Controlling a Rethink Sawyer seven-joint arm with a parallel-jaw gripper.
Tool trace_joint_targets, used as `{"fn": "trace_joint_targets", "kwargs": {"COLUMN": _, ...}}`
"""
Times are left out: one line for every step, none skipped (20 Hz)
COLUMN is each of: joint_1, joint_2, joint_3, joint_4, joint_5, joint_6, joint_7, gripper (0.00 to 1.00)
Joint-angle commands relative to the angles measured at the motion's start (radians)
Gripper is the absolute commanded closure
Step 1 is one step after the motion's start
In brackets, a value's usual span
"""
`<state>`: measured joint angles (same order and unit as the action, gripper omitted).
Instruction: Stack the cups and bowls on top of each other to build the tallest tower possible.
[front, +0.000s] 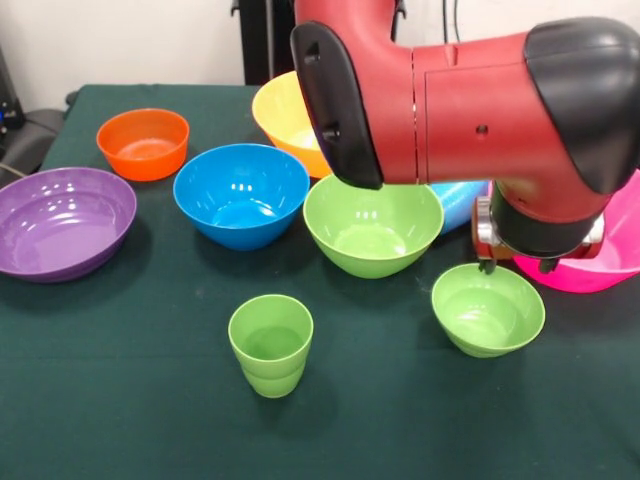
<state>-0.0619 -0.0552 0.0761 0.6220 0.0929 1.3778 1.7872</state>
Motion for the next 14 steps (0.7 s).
{"fn": "trace_joint_targets", "kwargs": {"joint_1": -0.021, "joint_2": -0.048, "joint_3": 0.062, "joint_4": 0.001, "joint_5": -0.072, "joint_6": 0.0, "joint_7": -0.199, "gripper": 0.0}}
{"fn": "trace_joint_targets", "kwargs": {"joint_1": -0.021, "joint_2": -0.055, "joint_3": 0.059, "joint_4": 0.004, "joint_5": -0.076, "joint_6": 0.0, "joint_7": -0.202, "gripper": 0.0}}
{"fn": "trace_joint_targets", "kwargs": {"joint_1": -0.025, "joint_2": -0.085, "joint_3": 0.052, "joint_4": 0.049, "joint_5": -0.081, "joint_6": -0.032, "joint_7": -0.217, "gripper": 0.0}}
{"fn": "trace_joint_targets", "kwargs": {"joint_1": -0.027, "joint_2": -0.095, "joint_3": 0.05, "joint_4": 0.06, "joint_5": -0.085, "joint_6": -0.042, "joint_7": -0.226, "gripper": 0.0}}
{"fn": "trace_joint_targets", "kwargs": {"joint_1": -0.03, "joint_2": -0.115, "joint_3": 0.045, "joint_4": 0.085, "joint_5": -0.094, "joint_6": -0.073, "joint_7": -0.243, "gripper": 0.0}}
{"fn": "trace_joint_targets", "kwargs": {"joint_1": -0.032, "joint_2": -0.121, "joint_3": 0.044, "joint_4": 0.093, "joint_5": -0.099, "joint_6": -0.083, "joint_7": -0.25, "gripper": 0.0}}
{"fn": "trace_joint_targets", "kwargs": {"joint_1": -0.034, "joint_2": -0.115, "joint_3": 0.043, "joint_4": 0.088, "joint_5": -0.11, "joint_6": -0.099, "joint_7": -0.262, "gripper": 0.0}}
{"fn": "trace_joint_targets", "kwargs": {"joint_1": -0.037, "joint_2": -0.118, "joint_3": 0.043, "joint_4": 0.094, "joint_5": -0.116, "joint_6": -0.109, "joint_7": -0.269, "gripper": 0.0}}
{"fn": "trace_joint_targets", "kwargs": {"joint_1": -0.041, "joint_2": -0.117, "joint_3": 0.044, "joint_4": 0.099, "joint_5": -0.126, "joint_6": -0.128, "joint_7": -0.28, "gripper": 0.0}}
{"fn": "trace_joint_targets", "kwargs": {"joint_1": -0.044, "joint_2": -0.121, "joint_3": 0.045, "joint_4": 0.107, "joint_5": -0.132, "joint_6": -0.139, "joint_7": -0.285, "gripper": 0.0}}
{"fn": "trace_joint_targets", "kwargs": {"joint_1": -0.047, "joint_2": -0.115, "joint_3": 0.046, "joint_4": 0.107, "joint_5": -0.144, "joint_6": -0.16, "joint_7": -0.296, "gripper": 0.0}}
{"fn": "trace_joint_targets", "kwargs": {"joint_1": -0.05, "joint_2": -0.117, "joint_3": 0.048, "joint_4": 0.114, "joint_5": -0.15, "joint_6": -0.174, "joint_7": -0.3, "gripper": 0.0}}
{"fn": "trace_joint_targets", "kwargs": {"joint_1": -0.054, "joint_2": -0.108, "joint_3": 0.051, "joint_4": 0.108, "joint_5": -0.164, "joint_6": -0.199, "joint_7": -0.316, "gripper": 0.0}}
{"fn": "trace_joint_targets", "kwargs": {"joint_1": -0.057, "joint_2": -0.108, "joint_3": 0.053, "joint_4": 0.112, "joint_5": -0.172, "joint_6": -0.215, "joint_7": -0.325, "gripper": 0.0}}
